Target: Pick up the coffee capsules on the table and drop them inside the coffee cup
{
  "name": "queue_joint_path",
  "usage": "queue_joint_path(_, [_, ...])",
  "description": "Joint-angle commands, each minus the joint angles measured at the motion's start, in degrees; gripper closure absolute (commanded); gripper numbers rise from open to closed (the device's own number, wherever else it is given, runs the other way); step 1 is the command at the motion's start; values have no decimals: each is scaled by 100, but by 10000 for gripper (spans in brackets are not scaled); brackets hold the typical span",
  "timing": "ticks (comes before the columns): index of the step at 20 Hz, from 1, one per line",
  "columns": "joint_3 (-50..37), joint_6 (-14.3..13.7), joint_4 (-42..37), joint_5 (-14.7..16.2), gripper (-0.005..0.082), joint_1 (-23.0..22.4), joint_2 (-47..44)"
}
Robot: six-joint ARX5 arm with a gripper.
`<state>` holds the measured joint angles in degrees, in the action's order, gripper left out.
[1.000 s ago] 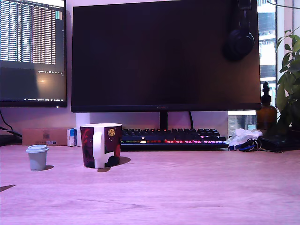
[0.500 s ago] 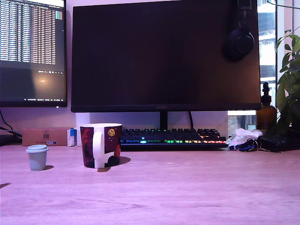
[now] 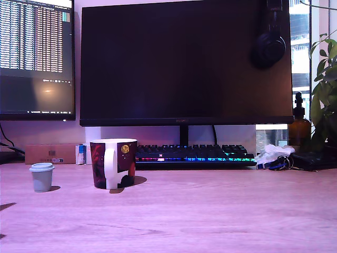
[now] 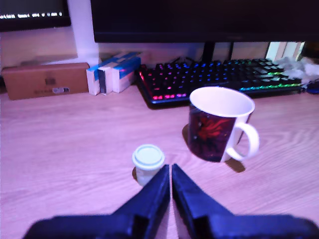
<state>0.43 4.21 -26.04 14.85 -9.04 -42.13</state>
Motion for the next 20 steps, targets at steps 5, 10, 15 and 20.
queue_joint_path(5, [-79,-168,-1176,-162,790,-63,-1381])
queue_joint_path(10, [-68,-168,-1858,-186,790,-63,-2308])
queue_joint_path(15, [31,-166,-1941,-186,780,-61,-2579])
queue_joint_path(20, [46,-166,-1934,-186,780,-61,-2579])
